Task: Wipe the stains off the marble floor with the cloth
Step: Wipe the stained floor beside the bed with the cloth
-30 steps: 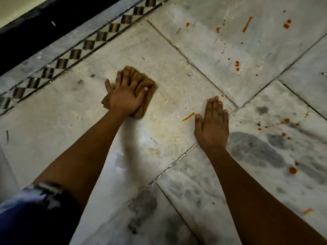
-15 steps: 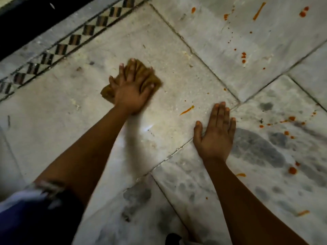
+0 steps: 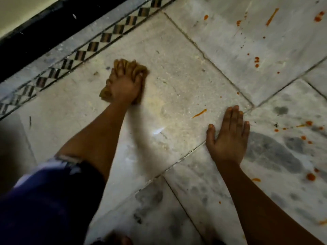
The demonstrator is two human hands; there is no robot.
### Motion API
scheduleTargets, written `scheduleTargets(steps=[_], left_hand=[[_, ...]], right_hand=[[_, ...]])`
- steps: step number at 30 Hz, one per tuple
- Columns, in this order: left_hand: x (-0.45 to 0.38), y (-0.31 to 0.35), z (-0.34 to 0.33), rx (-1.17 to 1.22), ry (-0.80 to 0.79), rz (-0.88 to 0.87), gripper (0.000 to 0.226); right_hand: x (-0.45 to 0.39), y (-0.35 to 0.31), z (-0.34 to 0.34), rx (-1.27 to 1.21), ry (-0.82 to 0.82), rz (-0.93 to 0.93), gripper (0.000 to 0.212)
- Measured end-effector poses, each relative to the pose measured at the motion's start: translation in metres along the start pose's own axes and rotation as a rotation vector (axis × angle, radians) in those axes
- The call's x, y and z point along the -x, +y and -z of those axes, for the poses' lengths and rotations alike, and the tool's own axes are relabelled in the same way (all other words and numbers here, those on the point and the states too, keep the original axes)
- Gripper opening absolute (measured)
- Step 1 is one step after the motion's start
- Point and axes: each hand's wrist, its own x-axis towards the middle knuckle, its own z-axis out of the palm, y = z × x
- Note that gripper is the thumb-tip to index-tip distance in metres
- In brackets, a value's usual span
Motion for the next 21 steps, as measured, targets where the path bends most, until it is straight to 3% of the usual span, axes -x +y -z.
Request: scheduleTargets(steps=[3,7,13,15,18,21], left_hand=[[0.006,0.05,-0.001,0.024,-0.013,-0.059,0.062],[0.092,0.093,-0.035,0.01,-0.035,-0.374,0.07],[0.126,0.09,-0.048,-0.097,-0.076,-0.703,0.059],[0.101,0.095,-0.045,-0.131,-0.094,-0.655,0.06],[0.074,0.128,-0.039,-0.077,-0.133,-0.432,0.054],[0.101,0.137,-0.047,-0.103,-0.107,-0.581,0.055]], right_hand=[[0.0,0.0,0.004,0.003,-0.014,-0.004,0.07],[0.0,-0.001,0.004,0.007,-0.026,-0.013,0.069],[-0.001,0.003,0.009,-0.046,-0.053,-0.019,0.068],[0.006,0.006,0.01,-0.032,-0.048,-0.032,0.069],[0.02,0.009,0.009,0.003,-0.049,-0.079,0.067],[0.021,0.008,0.01,-0.019,-0.045,-0.08,0.067]])
